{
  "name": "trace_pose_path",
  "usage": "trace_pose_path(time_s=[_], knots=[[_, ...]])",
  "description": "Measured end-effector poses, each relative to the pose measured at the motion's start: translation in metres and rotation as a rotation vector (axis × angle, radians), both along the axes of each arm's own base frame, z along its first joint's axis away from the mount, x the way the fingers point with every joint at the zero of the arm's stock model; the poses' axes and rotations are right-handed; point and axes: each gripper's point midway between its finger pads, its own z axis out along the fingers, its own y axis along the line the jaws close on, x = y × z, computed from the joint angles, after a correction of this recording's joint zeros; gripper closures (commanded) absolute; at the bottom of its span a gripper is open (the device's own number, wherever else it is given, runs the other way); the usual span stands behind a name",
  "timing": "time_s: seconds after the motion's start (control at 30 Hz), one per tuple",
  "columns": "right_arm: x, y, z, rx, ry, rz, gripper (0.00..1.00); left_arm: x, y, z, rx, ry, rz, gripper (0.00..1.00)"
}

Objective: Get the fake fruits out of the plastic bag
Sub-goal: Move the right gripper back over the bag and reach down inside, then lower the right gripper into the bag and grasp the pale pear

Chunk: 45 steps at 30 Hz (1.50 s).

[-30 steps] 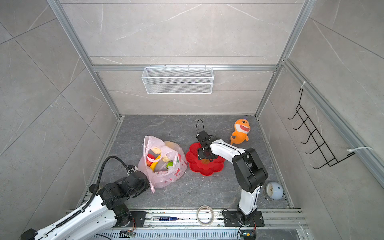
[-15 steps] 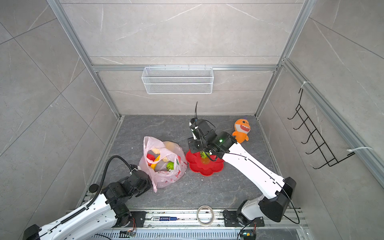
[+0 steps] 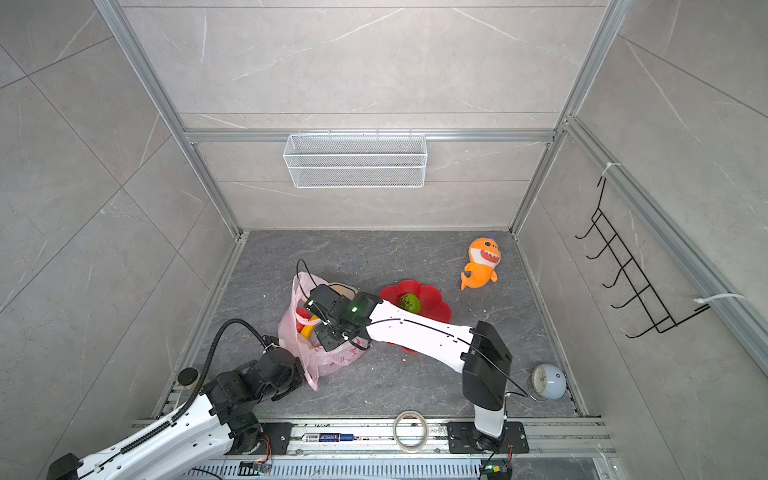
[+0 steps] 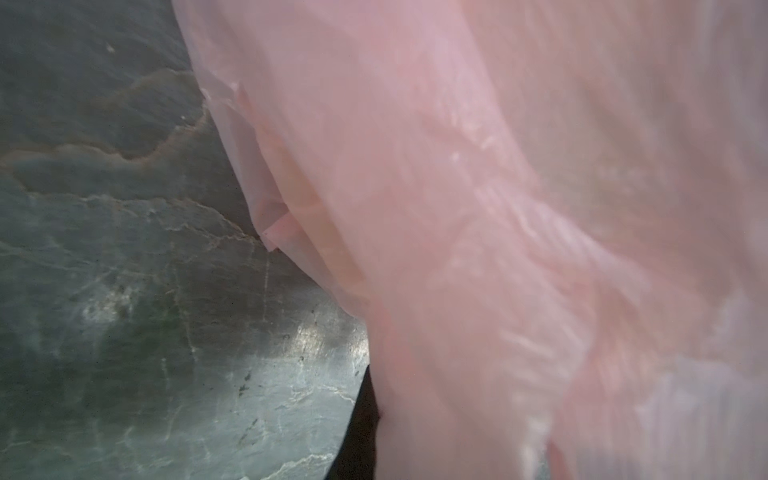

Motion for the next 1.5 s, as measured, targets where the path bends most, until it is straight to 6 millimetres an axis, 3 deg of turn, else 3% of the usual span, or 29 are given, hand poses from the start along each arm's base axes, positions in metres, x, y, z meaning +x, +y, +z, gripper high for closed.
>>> trace_pose_path(time_s=[0.33, 0.53, 0.67, 0.9, 1.13, 1.33, 1.5], knots=[[0.02, 0.028, -0.04, -0.034, 0.001, -0.05, 0.7, -0.009, 0.004, 0.001, -0.008, 0.016, -0.015, 1.0], [0.042, 0.028, -0.061, -0.051, -0.01, -0.136, 0.69, -0.009, 0.005, 0.0, -0.004, 0.019, -0.014, 1.0], [0.067, 0.018, -0.063, -0.033, -0.017, -0.207, 0.65, -0.01, 0.005, 0.0, -0.002, 0.02, -0.014, 1.0], [0.102, 0.011, -0.068, -0.023, -0.038, -0.283, 0.46, -0.009, 0.005, 0.0, -0.002, 0.02, -0.009, 1.0], [0.116, 0.008, -0.075, -0.036, -0.038, -0.305, 0.28, -0.009, 0.008, -0.005, 0.028, 0.033, -0.003, 1.0], [0.123, 0.011, -0.068, -0.034, -0.052, -0.323, 0.25, -0.005, 0.007, -0.008, 0.069, 0.046, -0.004, 1.0], [0.125, 0.011, -0.078, -0.044, -0.025, -0.377, 0.25, 0.003, 0.001, -0.001, 0.066, 0.021, -0.013, 1.0]])
